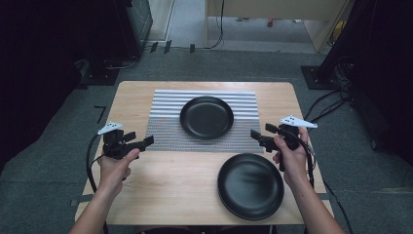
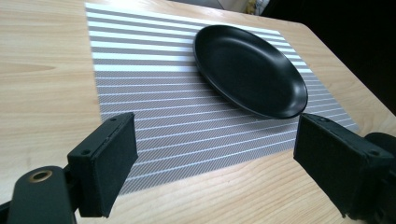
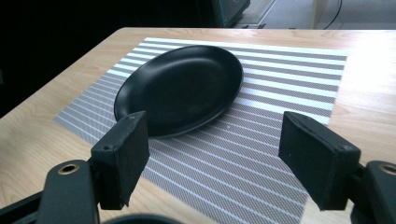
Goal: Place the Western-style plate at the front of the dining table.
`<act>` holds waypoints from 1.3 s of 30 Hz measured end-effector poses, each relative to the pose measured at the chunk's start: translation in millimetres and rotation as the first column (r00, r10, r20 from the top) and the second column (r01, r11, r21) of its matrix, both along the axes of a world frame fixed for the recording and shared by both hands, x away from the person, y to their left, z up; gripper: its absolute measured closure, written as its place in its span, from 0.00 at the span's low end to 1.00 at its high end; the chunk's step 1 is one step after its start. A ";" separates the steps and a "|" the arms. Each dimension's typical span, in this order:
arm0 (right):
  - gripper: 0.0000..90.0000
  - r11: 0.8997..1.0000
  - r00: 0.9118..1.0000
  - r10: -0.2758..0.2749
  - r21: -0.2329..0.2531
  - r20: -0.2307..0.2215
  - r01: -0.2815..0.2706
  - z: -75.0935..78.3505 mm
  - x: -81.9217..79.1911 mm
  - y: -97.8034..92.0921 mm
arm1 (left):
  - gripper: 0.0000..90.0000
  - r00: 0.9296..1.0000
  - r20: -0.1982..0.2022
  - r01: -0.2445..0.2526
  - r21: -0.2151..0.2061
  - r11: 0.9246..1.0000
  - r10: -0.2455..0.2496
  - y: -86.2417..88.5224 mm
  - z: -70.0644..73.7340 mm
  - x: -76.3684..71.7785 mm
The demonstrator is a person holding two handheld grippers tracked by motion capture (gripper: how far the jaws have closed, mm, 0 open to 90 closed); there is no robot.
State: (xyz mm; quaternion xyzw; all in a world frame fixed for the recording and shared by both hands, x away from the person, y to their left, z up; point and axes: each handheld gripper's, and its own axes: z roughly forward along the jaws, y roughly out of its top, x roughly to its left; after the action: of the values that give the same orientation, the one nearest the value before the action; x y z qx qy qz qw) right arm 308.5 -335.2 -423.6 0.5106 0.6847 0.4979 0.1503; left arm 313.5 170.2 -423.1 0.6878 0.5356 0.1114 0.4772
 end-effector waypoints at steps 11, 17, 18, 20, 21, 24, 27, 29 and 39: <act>0.24 0.999 1.000 -0.024 -0.029 0.009 0.024 -10.2 -34.4 -23.2 | 0.13 0.999 0.009 -0.031 0.047 0.998 0.031 14.8 -14.4 -28.0; 0.24 0.997 0.998 -0.064 -0.041 0.001 0.064 -17.7 -51.0 -43.5 | 0.12 0.997 0.006 -0.075 0.048 0.996 0.075 32.1 -21.1 -38.2; 0.23 0.997 0.998 -0.069 -0.042 -0.003 0.069 -19.7 -54.7 -48.1 | 0.12 0.997 0.006 -0.081 0.049 0.996 0.081 34.5 -22.1 -39.9; 0.23 0.996 0.997 -0.082 -0.046 -0.011 0.082 -23.1 -61.1 -55.0 | 0.12 0.996 0.002 -0.089 0.045 0.995 0.089 41.2 -25.9 -45.2; 0.23 0.995 0.996 -0.090 -0.048 -0.015 0.089 -24.9 -64.5 -58.4 | 0.12 0.996 0.000 -0.094 0.045 0.995 0.094 43.3 -27.3 -46.9; 0.23 0.993 0.994 -0.106 -0.048 -0.026 0.105 -30.6 -73.3 -67.3 | 0.12 0.994 -0.008 -0.108 0.042 0.993 0.109 52.2 -32.5 -53.7; 0.23 0.991 0.991 -0.126 -0.052 -0.037 0.124 -35.8 -82.3 -77.0 | 0.12 0.992 -0.006 -0.127 0.047 0.991 0.127 59.5 -36.8 -60.3; 0.23 0.988 0.989 -0.142 -0.059 -0.038 0.140 -38.2 -87.9 -83.9 | 0.12 0.991 -0.010 -0.136 0.055 0.989 0.137 64.3 -39.9 -64.3; 0.23 0.973 0.973 -0.225 -0.054 -0.054 0.222 -48.6 -115.3 -118.7 | 0.12 0.978 -0.031 -0.201 0.088 0.976 0.204 89.9 -49.4 -78.5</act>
State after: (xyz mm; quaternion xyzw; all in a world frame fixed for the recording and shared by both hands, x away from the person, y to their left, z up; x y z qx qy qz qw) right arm 193.2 -454.0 -472.3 0.5953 0.6387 0.4459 0.1972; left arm 235.0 260.0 -472.5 0.6513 0.6071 0.1684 0.4230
